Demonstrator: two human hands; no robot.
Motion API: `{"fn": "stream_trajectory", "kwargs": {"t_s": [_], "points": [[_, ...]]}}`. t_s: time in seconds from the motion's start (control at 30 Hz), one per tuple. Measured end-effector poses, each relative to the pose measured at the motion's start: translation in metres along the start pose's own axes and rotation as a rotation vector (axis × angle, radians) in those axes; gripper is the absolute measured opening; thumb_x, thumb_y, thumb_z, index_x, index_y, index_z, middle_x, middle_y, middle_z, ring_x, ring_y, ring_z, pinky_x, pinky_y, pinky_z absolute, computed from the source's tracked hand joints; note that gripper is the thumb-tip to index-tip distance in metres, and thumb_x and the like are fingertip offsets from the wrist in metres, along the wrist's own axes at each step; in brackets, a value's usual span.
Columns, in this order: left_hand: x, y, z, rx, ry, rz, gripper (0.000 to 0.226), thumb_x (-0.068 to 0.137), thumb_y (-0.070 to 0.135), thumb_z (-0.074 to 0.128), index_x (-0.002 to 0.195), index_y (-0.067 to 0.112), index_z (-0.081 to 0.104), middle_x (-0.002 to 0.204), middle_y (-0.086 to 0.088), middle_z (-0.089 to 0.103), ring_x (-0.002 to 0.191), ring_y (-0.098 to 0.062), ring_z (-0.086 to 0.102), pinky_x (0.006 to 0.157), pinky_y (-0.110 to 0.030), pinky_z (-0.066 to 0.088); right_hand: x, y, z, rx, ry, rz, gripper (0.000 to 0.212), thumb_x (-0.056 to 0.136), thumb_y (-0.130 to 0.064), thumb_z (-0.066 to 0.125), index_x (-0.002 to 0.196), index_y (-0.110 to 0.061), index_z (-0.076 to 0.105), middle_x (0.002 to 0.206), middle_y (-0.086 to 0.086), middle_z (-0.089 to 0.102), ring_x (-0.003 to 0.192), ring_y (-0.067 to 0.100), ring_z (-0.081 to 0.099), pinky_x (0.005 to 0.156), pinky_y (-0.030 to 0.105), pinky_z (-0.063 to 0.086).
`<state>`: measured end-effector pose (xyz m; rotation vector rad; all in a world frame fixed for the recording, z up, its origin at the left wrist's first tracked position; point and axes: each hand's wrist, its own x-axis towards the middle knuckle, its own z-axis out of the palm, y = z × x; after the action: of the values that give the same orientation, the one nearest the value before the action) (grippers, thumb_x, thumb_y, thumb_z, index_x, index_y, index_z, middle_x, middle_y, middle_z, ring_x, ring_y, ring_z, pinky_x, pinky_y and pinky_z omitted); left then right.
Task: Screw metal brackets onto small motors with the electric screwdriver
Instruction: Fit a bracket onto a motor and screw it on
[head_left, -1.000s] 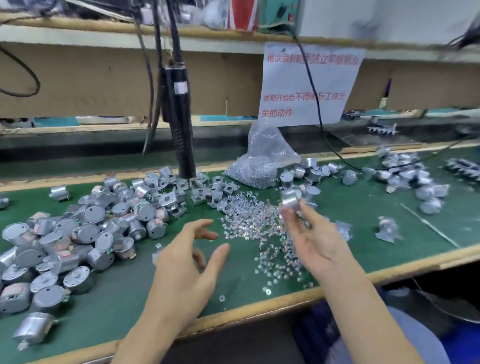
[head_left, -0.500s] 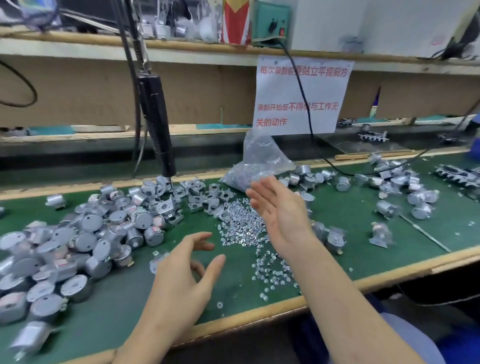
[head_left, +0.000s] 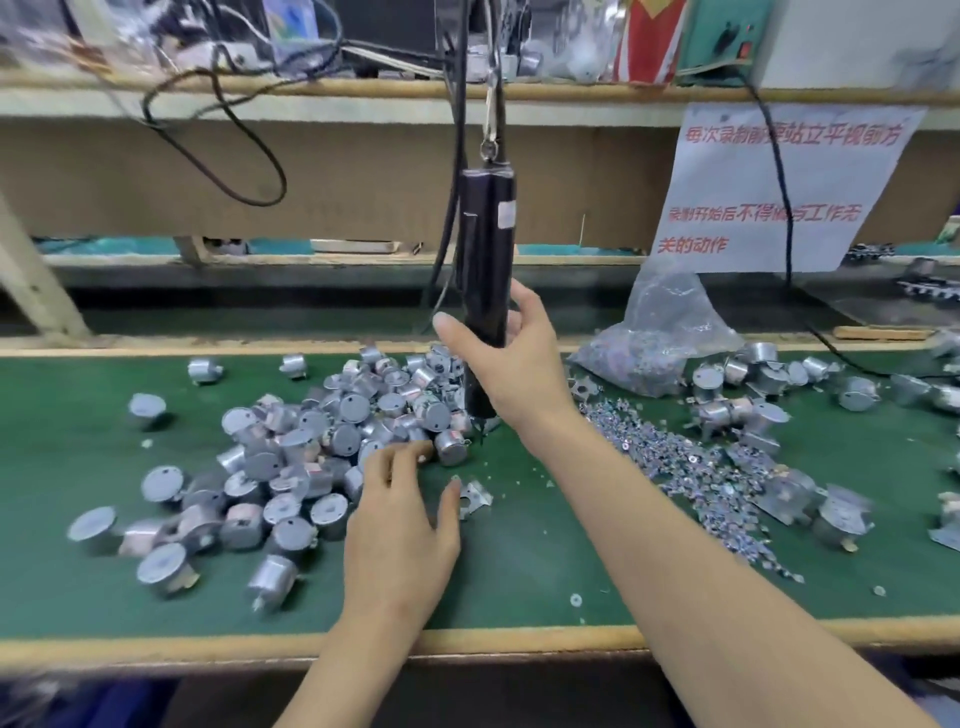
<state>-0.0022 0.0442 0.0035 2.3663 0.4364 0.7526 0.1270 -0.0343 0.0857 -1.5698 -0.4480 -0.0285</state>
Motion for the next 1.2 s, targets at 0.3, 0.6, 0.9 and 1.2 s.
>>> {"fn": "stream_trajectory", "kwargs": {"t_s": [0.3, 0.6, 0.9, 1.2], "points": [[0.016, -0.023, -0.02, 0.248, 0.09, -0.054, 0.037, 0.092, 0.022, 0.064, 0.128, 0.014, 0.06, 0.125, -0.009, 0.053, 0.083, -0.035, 0.063, 0.062, -0.04, 0.05, -0.009, 0.002, -0.014, 0.21, -0.042, -0.168, 0.071, 0.072, -0.084, 0.066, 0.081, -0.014, 0.054, 0.054, 0.0, 0.05, 0.042, 0.017, 0.047, 0.045, 0.029, 0.042], [0.023, -0.026, -0.024, 0.326, -0.006, -0.012, 0.044, 0.094, 0.03, 0.059, 0.133, 0.01, 0.054, 0.112, -0.017, 0.049, 0.092, -0.041, 0.057, 0.073, -0.044, 0.047, -0.008, 0.013, -0.053, 0.096, -0.036, -0.103, 0.074, 0.061, -0.093, 0.061, 0.063, -0.021, 0.047, 0.055, 0.006, 0.048, 0.042, 0.022, 0.046, 0.049, 0.032, 0.043], [-0.023, 0.028, 0.002, -0.035, -0.161, 0.262, 0.038, 0.094, 0.048, 0.044, 0.117, 0.019, 0.055, 0.111, 0.008, 0.046, 0.095, -0.014, 0.054, 0.079, -0.025, 0.042, -0.016, 0.039, -0.073, 0.08, -0.008, -0.096, 0.087, 0.065, -0.094, 0.057, 0.062, -0.009, 0.04, 0.051, 0.007, 0.045, 0.04, 0.022, 0.046, 0.049, 0.036, 0.042], [-0.031, 0.022, 0.019, 0.108, -0.236, 0.345, 0.025, 0.088, 0.029, 0.062, 0.109, 0.018, 0.054, 0.106, 0.005, 0.048, 0.095, -0.018, 0.054, 0.073, -0.032, 0.05, -0.02, 0.044, -0.074, 0.105, 0.035, -0.113, 0.083, 0.063, -0.095, 0.057, 0.065, -0.013, 0.045, 0.051, 0.002, 0.047, 0.04, 0.017, 0.046, 0.047, 0.04, 0.042]]}}
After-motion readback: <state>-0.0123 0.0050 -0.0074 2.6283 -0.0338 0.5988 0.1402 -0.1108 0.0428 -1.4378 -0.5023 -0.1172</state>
